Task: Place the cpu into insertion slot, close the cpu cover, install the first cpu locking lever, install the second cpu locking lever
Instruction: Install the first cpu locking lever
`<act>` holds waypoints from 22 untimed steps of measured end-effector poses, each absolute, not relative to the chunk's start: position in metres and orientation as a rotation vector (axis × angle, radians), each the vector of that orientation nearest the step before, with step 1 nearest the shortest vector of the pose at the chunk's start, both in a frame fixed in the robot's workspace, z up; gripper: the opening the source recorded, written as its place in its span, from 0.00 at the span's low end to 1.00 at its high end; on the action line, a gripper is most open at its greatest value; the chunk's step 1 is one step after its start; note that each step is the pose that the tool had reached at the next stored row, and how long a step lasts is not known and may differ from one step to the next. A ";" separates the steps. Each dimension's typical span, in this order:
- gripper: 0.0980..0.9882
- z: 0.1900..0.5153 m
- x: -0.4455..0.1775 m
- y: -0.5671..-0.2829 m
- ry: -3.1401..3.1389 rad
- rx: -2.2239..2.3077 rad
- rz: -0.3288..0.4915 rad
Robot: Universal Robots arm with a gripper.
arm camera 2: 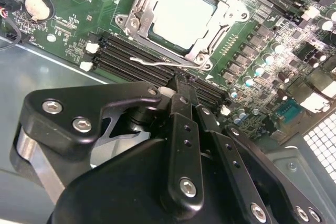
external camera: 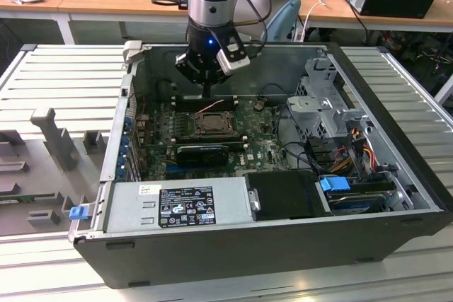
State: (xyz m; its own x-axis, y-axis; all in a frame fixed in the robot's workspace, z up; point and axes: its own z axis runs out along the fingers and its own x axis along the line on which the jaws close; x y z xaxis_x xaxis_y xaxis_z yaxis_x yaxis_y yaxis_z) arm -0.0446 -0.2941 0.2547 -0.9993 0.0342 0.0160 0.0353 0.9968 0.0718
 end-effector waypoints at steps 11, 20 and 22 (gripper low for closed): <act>0.01 0.254 -0.037 -0.294 -3.124 -0.055 -0.113; 0.01 0.247 -0.036 -0.294 -3.130 -0.010 -0.141; 0.01 0.245 -0.036 -0.294 -3.133 0.028 -0.141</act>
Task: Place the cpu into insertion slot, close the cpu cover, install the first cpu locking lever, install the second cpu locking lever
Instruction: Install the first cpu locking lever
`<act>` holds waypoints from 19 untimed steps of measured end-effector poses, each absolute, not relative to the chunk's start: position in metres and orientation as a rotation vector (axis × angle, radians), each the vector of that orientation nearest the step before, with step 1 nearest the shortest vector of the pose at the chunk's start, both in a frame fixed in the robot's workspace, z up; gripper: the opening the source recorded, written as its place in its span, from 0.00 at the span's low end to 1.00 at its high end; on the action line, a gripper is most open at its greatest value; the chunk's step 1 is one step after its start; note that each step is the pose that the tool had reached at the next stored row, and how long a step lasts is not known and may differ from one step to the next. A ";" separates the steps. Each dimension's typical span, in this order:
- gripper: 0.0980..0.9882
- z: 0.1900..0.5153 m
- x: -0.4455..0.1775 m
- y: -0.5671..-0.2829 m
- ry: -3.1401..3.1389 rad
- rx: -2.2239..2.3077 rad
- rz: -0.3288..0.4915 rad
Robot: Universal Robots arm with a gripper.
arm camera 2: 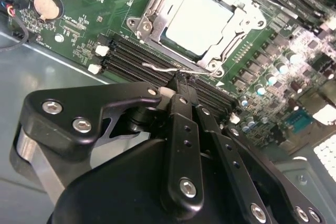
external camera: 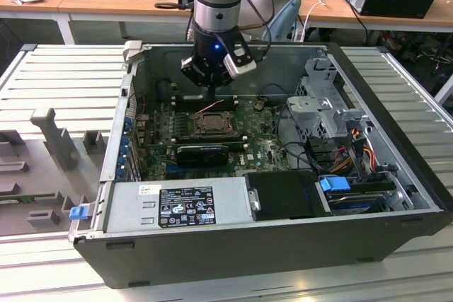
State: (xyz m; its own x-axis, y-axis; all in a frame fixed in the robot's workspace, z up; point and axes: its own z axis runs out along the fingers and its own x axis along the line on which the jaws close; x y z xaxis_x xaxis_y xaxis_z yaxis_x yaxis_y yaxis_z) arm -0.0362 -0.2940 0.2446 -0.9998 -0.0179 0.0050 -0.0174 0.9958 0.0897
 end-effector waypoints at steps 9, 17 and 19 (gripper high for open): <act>0.01 0.238 -0.036 -0.294 -3.147 0.079 -0.152; 0.01 0.226 -0.031 -0.287 -3.147 0.080 -0.162; 0.01 0.224 -0.029 -0.287 -3.147 0.080 -0.163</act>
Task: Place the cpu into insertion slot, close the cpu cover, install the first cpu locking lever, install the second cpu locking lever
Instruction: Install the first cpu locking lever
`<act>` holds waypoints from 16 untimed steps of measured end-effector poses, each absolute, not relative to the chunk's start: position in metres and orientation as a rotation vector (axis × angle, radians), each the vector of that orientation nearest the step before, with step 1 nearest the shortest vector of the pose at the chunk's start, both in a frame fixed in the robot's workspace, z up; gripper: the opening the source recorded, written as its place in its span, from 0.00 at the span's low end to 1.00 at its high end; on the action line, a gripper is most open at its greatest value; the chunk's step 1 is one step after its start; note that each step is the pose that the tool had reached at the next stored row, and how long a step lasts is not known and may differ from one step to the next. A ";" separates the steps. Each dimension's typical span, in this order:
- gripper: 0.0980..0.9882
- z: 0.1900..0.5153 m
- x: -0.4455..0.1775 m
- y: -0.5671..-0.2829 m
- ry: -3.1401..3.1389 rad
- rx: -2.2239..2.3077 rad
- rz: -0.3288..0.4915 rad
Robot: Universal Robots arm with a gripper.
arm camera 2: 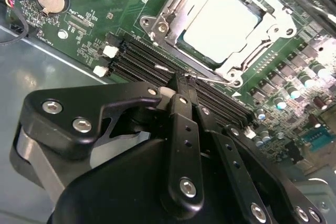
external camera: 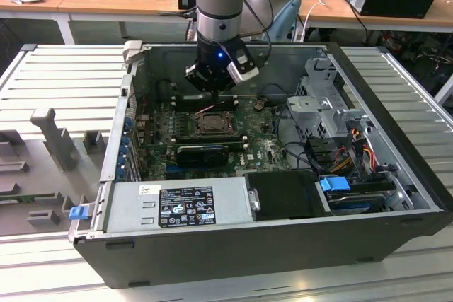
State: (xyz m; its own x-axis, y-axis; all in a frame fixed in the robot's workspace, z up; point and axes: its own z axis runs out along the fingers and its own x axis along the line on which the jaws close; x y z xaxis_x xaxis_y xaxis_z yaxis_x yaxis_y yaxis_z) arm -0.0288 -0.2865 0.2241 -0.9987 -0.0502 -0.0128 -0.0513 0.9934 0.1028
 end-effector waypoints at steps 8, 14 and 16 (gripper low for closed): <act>0.01 0.210 -0.021 -0.284 3.126 -0.083 0.162; 0.01 0.208 -0.019 -0.284 3.126 -0.083 0.161; 0.01 0.210 -0.020 -0.285 3.126 -0.083 0.166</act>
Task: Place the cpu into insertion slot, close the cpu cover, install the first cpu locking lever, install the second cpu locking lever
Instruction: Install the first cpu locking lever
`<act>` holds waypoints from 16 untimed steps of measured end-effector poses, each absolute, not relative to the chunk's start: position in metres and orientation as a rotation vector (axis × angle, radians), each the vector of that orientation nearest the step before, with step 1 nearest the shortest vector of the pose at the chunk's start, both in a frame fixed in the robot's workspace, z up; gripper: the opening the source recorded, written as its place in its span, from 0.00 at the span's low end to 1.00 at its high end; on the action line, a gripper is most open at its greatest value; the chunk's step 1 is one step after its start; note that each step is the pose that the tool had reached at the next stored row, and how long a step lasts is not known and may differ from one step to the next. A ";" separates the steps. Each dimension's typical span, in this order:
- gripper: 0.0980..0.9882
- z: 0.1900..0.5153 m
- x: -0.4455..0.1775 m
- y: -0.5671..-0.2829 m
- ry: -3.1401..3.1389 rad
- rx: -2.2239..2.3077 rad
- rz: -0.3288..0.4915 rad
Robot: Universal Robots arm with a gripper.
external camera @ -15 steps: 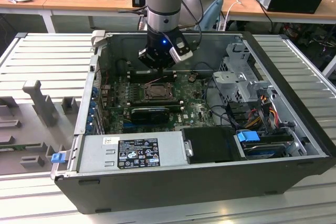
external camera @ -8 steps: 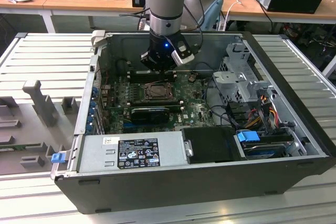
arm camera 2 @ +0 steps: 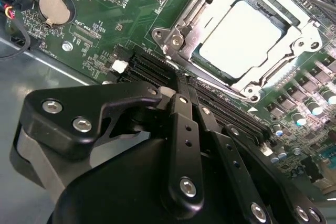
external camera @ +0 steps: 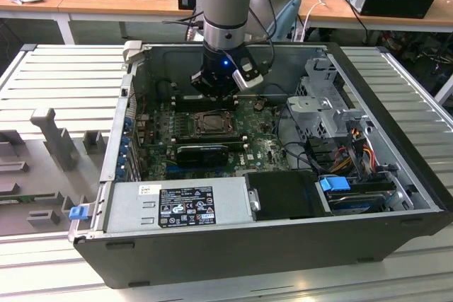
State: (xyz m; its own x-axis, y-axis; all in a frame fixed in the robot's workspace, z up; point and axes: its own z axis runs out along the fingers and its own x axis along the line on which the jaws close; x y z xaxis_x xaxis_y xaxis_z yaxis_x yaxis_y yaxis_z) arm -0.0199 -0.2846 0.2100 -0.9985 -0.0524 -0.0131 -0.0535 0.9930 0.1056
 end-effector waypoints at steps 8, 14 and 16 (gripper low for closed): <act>0.01 0.231 -0.031 -0.286 3.123 -0.084 0.179; 0.01 0.225 -0.025 -0.287 3.123 -0.083 0.179; 0.01 0.222 -0.024 -0.287 3.123 -0.083 0.179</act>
State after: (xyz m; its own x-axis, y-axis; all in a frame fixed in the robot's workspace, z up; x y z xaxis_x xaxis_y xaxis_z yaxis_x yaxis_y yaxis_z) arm -0.0235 -0.2874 0.2217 -0.9985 -0.0524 -0.0149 -0.0538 0.9920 0.1140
